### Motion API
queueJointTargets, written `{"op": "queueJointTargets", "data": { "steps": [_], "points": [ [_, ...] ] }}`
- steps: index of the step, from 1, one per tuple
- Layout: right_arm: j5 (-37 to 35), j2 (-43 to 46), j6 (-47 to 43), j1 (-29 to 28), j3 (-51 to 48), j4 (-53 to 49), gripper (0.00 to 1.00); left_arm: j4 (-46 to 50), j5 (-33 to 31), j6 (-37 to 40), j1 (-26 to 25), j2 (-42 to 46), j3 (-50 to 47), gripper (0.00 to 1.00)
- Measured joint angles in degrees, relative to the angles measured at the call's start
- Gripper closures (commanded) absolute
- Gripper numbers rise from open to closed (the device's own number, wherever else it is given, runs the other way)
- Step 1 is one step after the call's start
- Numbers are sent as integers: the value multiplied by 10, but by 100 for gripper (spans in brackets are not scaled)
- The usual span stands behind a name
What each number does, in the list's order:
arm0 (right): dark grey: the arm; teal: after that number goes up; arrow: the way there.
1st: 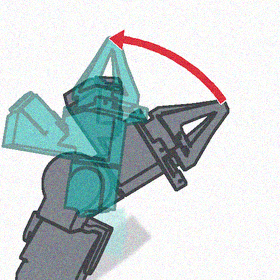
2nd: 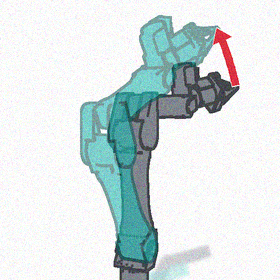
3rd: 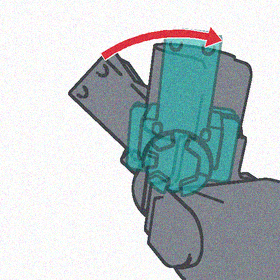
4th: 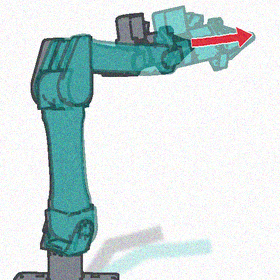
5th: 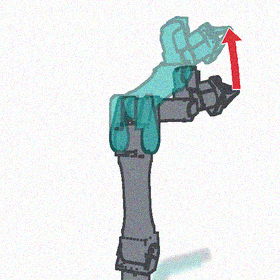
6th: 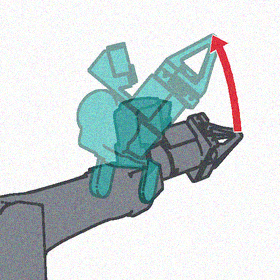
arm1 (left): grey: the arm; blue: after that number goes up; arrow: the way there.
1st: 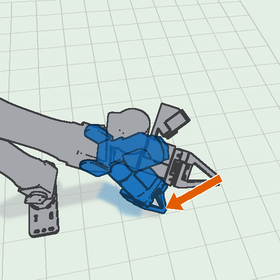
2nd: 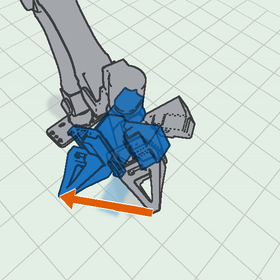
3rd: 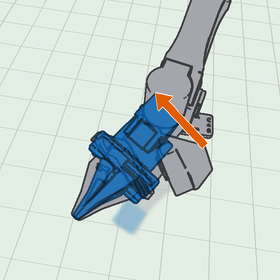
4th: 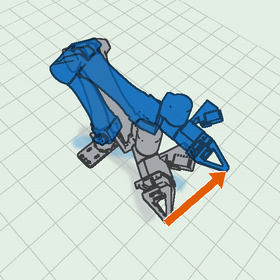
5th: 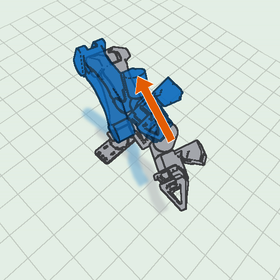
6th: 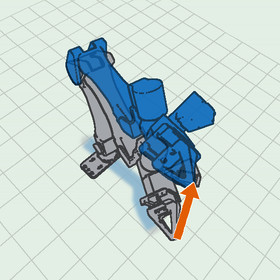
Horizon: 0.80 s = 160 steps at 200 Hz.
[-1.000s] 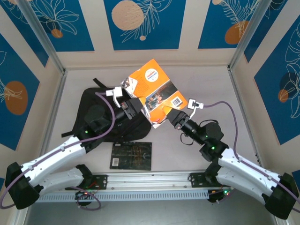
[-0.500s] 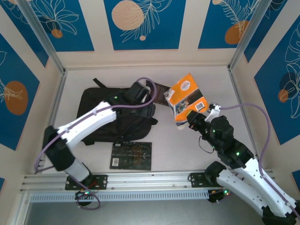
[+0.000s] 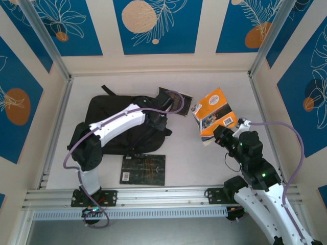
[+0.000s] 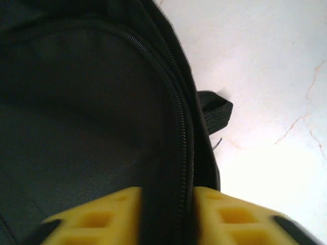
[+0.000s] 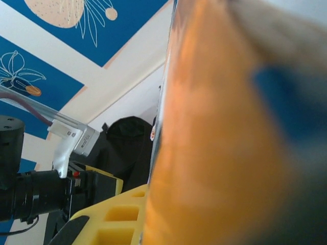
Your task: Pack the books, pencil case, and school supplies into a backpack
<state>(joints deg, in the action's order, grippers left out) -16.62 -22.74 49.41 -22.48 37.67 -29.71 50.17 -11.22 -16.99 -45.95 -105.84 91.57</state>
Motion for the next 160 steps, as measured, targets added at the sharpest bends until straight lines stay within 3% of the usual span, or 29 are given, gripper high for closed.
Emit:
{"op": "queueJointTargets", "data": {
  "steps": [50,115,160],
  "points": [
    [112,-67,-15,30,2,10,100,0,7,-5,19,29,-3,100],
    [314,-228,16,29,45,113,100,-39,-81,-67,39,349,-114,100],
    [404,-346,108,-14,64,234,100,-50,-127,-95,39,423,-193,100]
  ]
}}
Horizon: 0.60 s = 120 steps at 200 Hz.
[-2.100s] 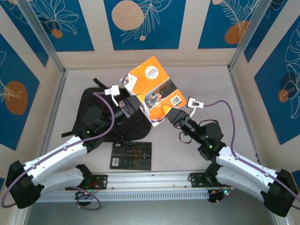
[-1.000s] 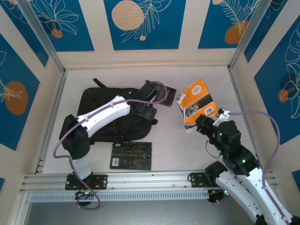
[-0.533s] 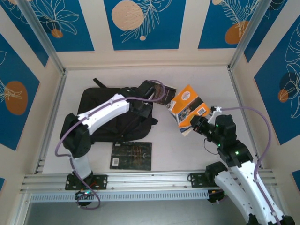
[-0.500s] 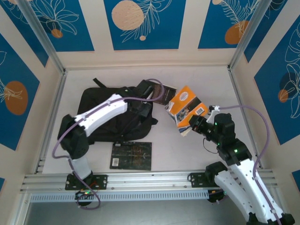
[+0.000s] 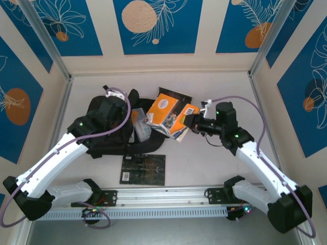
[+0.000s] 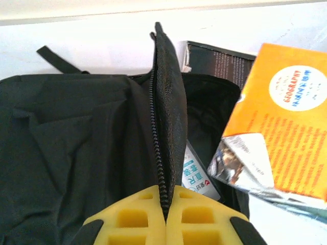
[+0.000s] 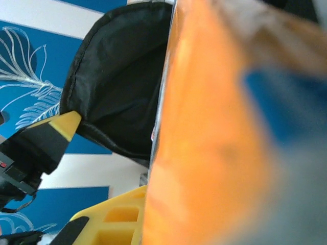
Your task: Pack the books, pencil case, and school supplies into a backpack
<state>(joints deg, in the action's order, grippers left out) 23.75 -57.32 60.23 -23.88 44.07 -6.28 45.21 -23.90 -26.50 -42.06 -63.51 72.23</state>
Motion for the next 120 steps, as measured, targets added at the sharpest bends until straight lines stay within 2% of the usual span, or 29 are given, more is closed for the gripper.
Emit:
{"op": "queueJointTargets", "data": {
  "steps": [22,51,87,120],
  "points": [
    [18,-46,31,-18,17,24,100,-6,-8,-2,0,10,-3,100],
    [29,-65,63,-15,47,43,100,-9,-12,-4,0,18,-4,100],
    [48,-99,119,-14,49,132,100,-10,-23,-4,0,31,-6,100],
    [48,-106,127,-24,56,129,100,-10,-36,0,0,43,-7,100]
  ]
}}
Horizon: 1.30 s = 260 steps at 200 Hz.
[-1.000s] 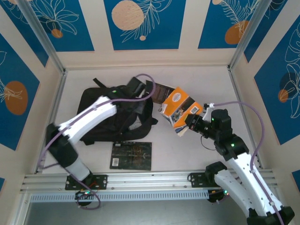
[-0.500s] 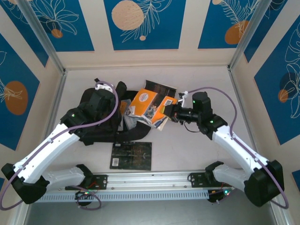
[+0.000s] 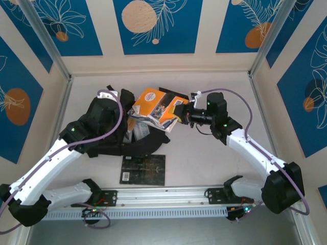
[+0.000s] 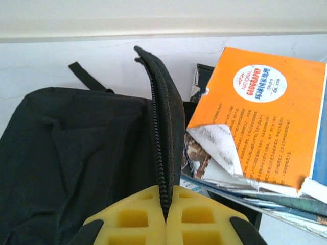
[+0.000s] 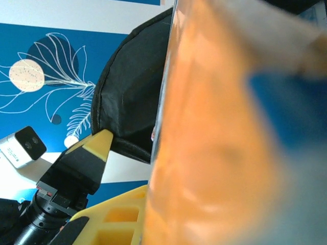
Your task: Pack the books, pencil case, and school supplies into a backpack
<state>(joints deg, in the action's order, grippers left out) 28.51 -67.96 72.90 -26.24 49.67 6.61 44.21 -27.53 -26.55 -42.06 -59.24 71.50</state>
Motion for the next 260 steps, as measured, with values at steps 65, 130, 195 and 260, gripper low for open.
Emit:
{"op": "queueJointTargets", "data": {
  "steps": [65,130,195,260],
  "points": [
    [0,-54,-1,-20,-25,24,100,0,-18,2,1,19,0,100],
    [34,-214,6,-69,-12,123,100,-9,-11,16,4,16,-9,100],
    [3,-431,21,-141,198,180,96,-59,75,37,6,-16,-26,100],
    [-114,-540,-68,-177,371,42,19,-73,81,42,53,-35,-26,100]
  ]
}}
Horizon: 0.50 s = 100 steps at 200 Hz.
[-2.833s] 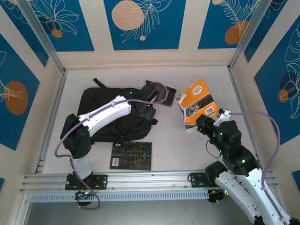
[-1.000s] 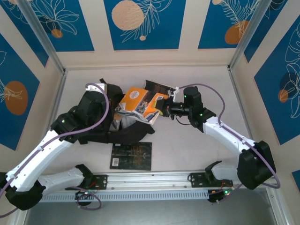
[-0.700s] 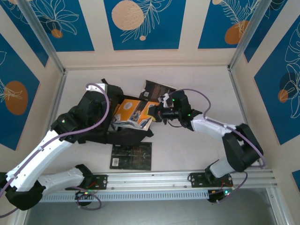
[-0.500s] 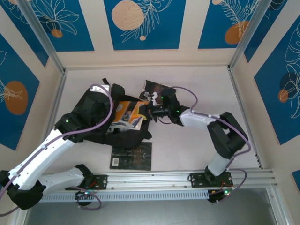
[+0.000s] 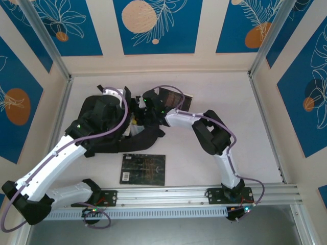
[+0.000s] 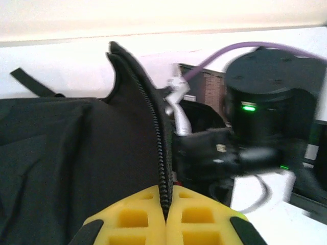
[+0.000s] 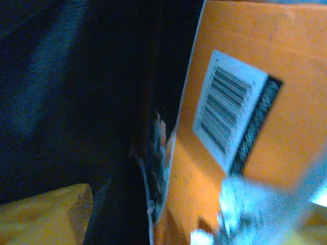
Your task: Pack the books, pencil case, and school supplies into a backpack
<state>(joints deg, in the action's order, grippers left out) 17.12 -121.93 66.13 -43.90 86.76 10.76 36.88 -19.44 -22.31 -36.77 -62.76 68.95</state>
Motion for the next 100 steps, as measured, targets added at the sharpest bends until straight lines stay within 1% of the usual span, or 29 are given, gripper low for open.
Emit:
{"op": "queueJointTargets", "data": {
  "steps": [19,43,49,62,76,85,100],
  "points": [
    [-55,76,-57,8,-48,-63,19,-5,6,-14,31,-35,0,100],
    [-128,191,-127,29,-82,-160,18,-8,46,-35,63,-118,29,99],
    [-152,223,-145,35,-90,-179,16,-10,59,-40,67,-146,42,91],
    [-196,284,-175,45,-116,-212,15,-11,85,-48,69,-200,68,68],
    [-229,348,-203,55,-160,-242,18,-10,114,-51,69,-245,96,46],
    [-236,391,-221,61,-196,-260,21,-9,132,-50,69,-261,107,37],
    [-227,449,-246,71,-256,-284,30,-2,156,-57,68,-258,110,29]
  ]
}}
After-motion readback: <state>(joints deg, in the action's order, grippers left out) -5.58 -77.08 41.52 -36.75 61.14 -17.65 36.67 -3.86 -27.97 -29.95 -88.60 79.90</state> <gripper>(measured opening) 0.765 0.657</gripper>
